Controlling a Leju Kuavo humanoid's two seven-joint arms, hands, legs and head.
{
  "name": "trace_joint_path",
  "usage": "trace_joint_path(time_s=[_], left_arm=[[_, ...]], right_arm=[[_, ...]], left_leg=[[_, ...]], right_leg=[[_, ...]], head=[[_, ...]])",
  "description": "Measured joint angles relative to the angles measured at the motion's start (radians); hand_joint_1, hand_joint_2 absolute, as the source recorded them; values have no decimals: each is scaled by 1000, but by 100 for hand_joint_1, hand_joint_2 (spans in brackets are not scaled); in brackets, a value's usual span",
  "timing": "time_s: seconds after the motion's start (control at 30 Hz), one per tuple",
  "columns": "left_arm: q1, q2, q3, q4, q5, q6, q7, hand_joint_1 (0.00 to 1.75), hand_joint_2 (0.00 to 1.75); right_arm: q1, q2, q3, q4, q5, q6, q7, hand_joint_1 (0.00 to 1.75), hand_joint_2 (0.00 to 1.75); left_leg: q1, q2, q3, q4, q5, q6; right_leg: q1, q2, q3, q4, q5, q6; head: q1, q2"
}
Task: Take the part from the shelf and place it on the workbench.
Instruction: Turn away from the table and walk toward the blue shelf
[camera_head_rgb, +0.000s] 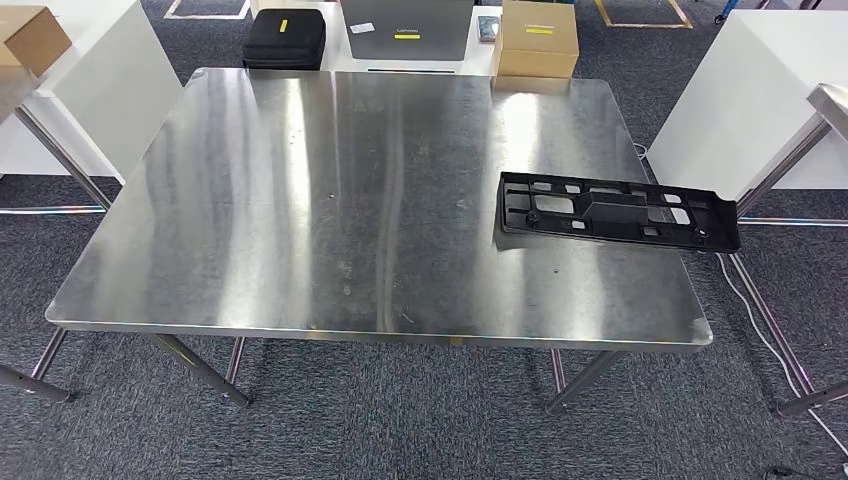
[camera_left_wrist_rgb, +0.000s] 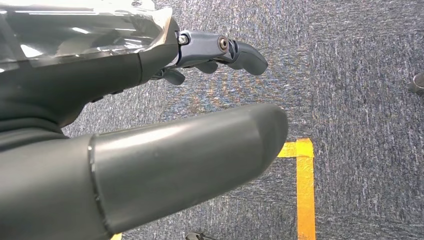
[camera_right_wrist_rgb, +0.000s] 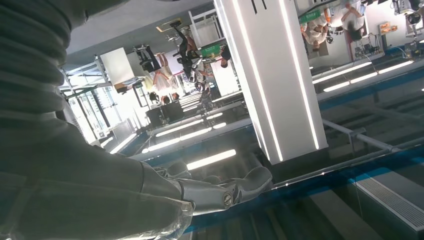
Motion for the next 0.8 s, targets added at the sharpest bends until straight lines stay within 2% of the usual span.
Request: trace_joint_path(time_s=[0.53,0.6,0.7,0.8], left_arm=[[0,0,0,0,0,1,-3,0,0],[-3,1,0,0,-2,5,-31,0,0],[-22,2,-1,-6,-24,3,-69,0,0],[-53,9,0,-13,-50,-8,-43,0,0]], right_arm=[[-3,0,0,0,7,-8,0,0,175],[-41,-1,0,16,62,-75,0,0,175],[-124,-4,0,127,165,-260,0,0,175],[-166,-10,1,263,183,-309,0,0,175]], left_leg=[[0,0,0,0,0,0],[0,0,0,0,0,0],[1,0,2,0,0,0],[0,-1,0,0,0,0]], right_leg=[[0,0,0,0,0,0],[0,0,0,0,0,0],[1,0,-5,0,0,0],[1,0,0,0,0,0]], head=[[0,0],[0,0],[0,0],[0,0]])
